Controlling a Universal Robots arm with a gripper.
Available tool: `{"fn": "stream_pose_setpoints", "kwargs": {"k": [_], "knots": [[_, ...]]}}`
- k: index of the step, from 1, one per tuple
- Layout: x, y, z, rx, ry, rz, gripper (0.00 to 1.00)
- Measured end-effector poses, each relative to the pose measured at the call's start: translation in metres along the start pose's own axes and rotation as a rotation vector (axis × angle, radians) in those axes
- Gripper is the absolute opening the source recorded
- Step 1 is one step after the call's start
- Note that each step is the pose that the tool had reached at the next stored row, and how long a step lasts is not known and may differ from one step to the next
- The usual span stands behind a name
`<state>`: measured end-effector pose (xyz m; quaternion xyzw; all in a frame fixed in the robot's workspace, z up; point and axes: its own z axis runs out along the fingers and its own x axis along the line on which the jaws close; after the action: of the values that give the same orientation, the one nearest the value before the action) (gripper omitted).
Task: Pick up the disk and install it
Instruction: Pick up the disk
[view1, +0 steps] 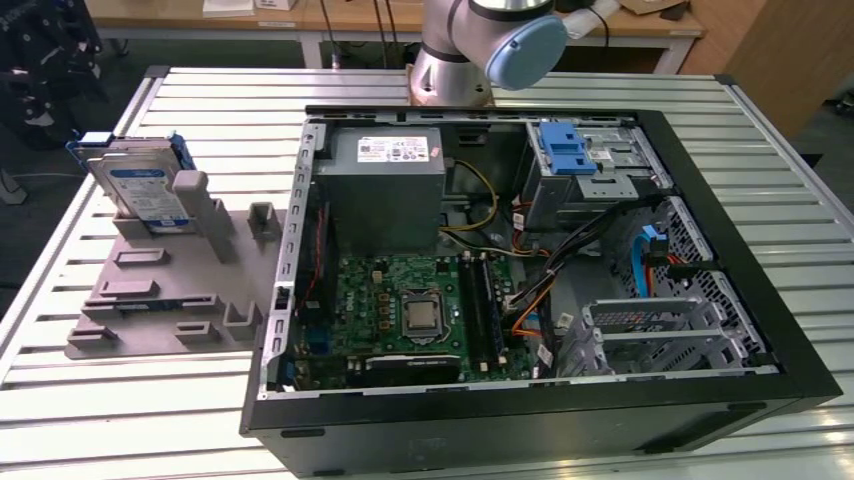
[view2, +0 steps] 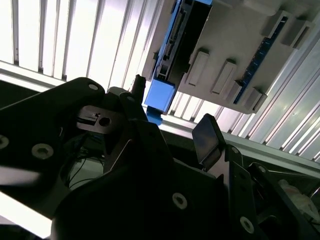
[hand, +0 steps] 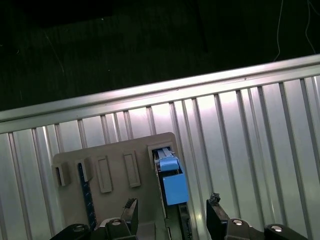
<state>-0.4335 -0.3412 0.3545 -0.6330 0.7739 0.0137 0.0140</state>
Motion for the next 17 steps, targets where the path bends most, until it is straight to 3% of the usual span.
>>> {"fn": "stream_pose_setpoints", "kwargs": {"k": [17], "knots": [[0.0003,0.0007,0.0046,-0.0005,0.0000,-0.016,0.65]]}}
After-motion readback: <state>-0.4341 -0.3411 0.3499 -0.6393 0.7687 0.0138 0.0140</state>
